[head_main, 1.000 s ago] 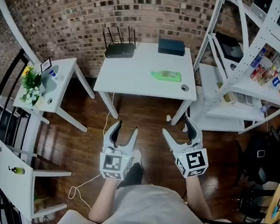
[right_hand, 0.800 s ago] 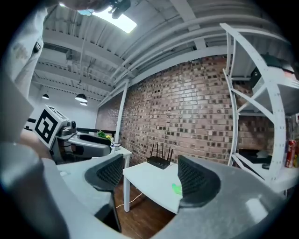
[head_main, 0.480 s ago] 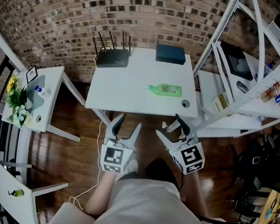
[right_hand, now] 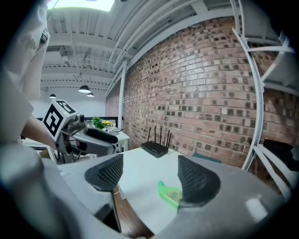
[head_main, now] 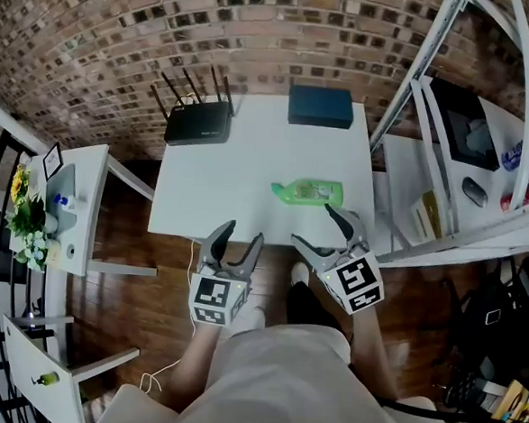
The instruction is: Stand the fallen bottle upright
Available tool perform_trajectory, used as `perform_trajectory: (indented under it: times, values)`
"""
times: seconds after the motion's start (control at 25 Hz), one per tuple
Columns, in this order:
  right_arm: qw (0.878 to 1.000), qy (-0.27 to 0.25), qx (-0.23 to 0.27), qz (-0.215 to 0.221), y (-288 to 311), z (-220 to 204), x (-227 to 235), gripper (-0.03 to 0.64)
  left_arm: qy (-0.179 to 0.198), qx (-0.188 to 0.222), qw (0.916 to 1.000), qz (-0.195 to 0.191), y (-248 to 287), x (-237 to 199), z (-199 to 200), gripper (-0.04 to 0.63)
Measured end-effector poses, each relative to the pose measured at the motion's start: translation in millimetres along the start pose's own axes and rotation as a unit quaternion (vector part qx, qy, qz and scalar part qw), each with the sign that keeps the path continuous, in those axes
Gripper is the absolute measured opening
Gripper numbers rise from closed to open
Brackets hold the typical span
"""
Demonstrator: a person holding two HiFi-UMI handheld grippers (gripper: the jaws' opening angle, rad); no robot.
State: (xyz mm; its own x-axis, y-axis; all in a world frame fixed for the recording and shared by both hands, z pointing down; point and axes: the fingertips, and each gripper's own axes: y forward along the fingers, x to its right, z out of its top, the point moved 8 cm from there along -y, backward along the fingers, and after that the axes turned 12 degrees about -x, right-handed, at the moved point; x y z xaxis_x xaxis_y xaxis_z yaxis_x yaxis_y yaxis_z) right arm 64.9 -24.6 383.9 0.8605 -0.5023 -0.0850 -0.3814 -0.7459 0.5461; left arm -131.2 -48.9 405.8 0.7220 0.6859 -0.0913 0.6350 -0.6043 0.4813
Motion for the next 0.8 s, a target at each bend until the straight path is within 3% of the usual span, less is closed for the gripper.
perform_trajectory:
  times: [0.32,0.48,0.8]
  values:
    - [0.993,-0.032,-0.058,0.098,70,-8,83,0.353,-0.036,-0.021,0.9971,0.063,86,-5,9,0.252]
    - [0.983,-0.037,-0.111,0.140,110,-26,99,0.353,-0.050,-0.053,0.9953,0.064,120,-8,-2,0.252]
    - [0.955,-0.086,-0.194,0.205,198,-49,87,0.353,-0.081,-0.091,0.9916,0.045,173,-39,-38,0.259]
